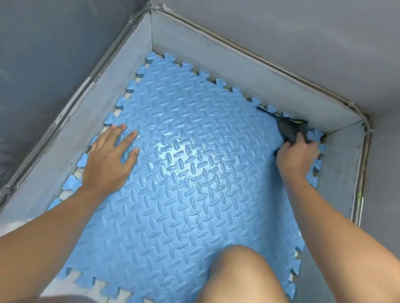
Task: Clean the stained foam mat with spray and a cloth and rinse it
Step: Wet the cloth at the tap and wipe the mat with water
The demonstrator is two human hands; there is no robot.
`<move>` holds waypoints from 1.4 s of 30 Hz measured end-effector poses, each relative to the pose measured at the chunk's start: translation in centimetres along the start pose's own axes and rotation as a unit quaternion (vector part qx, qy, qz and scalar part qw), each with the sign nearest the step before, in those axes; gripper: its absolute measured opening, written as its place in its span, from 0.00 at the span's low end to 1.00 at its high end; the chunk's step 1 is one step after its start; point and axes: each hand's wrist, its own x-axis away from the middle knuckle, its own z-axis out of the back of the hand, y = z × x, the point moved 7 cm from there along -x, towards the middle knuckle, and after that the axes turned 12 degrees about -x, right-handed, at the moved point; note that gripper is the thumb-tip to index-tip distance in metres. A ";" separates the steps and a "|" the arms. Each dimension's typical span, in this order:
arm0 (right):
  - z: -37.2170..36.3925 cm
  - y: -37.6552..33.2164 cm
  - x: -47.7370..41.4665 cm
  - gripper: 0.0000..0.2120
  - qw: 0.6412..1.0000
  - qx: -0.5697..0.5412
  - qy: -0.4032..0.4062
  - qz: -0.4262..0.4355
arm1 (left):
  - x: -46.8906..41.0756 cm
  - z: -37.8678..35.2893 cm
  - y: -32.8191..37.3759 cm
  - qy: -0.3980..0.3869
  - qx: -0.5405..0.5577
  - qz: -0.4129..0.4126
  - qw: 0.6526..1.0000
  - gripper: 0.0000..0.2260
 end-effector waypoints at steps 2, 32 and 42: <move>-0.4 -0.3 0.7 0.23 0.999 0.028 0.021 -0.036 | 0.1 0.0 0.0 0.000 0.004 0.000 1.000 0.24; 0.0 -0.7 5.9 0.26 0.991 0.108 -0.072 0.038 | 5.2 1.5 -3.2 -0.008 0.033 -0.051 0.998 0.21; -8.0 -15.7 35.0 0.21 0.714 0.073 -0.384 0.581 | 14.0 2.3 -6.6 0.037 0.043 -0.023 0.998 0.19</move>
